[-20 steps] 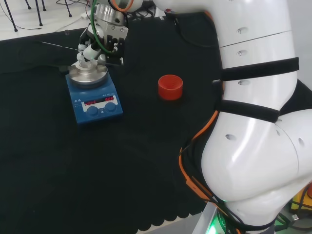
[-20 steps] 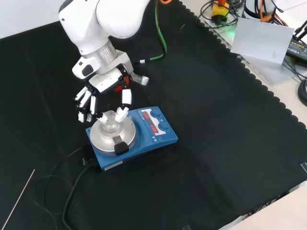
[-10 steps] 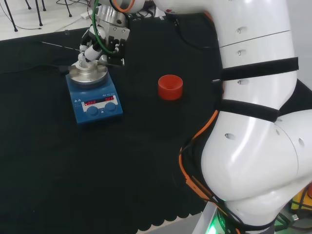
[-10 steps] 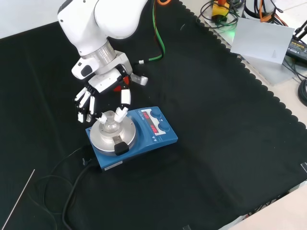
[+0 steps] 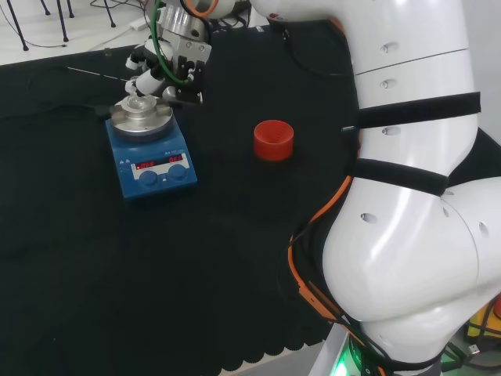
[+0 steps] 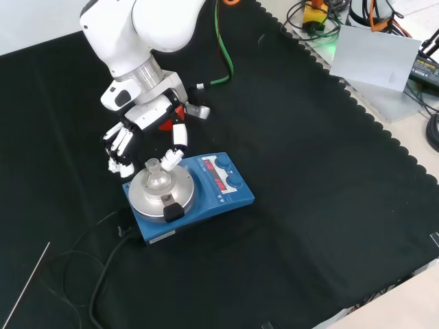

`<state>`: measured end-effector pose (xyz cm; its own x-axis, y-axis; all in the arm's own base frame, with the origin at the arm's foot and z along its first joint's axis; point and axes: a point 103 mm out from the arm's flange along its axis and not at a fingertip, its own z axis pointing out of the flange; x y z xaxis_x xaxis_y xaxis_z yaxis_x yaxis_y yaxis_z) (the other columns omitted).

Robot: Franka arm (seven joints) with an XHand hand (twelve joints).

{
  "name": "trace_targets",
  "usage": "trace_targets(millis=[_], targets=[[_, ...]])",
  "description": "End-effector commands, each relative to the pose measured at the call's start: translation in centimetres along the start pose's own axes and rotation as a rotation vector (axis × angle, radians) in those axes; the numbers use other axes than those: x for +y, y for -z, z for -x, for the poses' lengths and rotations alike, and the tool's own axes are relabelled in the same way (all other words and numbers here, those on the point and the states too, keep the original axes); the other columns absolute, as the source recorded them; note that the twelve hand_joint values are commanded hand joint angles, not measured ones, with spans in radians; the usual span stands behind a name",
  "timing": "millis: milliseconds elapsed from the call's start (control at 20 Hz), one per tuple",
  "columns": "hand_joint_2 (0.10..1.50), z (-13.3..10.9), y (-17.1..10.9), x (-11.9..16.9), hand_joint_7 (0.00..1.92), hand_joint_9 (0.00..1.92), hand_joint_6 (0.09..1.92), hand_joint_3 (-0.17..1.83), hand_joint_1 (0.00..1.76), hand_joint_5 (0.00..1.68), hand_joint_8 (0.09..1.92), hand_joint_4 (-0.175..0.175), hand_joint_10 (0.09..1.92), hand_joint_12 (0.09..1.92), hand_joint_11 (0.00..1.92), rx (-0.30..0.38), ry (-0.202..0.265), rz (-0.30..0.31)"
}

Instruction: Place the round-bottom flask on the heater.

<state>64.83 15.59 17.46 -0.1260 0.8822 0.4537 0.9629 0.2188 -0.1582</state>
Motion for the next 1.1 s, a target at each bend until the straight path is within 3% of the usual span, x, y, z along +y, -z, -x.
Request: trace_targets(millis=[50, 350, 900, 1100], targets=[[0.60, 0.0, 0.7, -0.1, 0.22, 0.40, 0.51, 0.78, 0.92, 0.37, 0.64, -0.054, 0.68, 1.31, 0.00, -0.013, 0.000, 0.004], [0.58, -0.2, 2.1, -0.8, 0.19, 0.37, 0.35, 0.75, 0.87, 0.36, 0.64, -0.051, 0.68, 1.26, 0.00, -0.009, 0.000, 0.023], [0.59, 0.4, 4.9, -4.5, 0.18, 0.36, 0.30, 0.72, 0.86, 0.38, 0.63, -0.047, 0.68, 1.23, 0.00, 0.033, -0.015, 0.079], [0.59, 0.6, 6.2, -6.5, 0.19, 0.36, 0.29, 0.72, 0.86, 0.38, 0.63, -0.046, 0.68, 1.23, 0.00, 0.014, -0.032, 0.090]])
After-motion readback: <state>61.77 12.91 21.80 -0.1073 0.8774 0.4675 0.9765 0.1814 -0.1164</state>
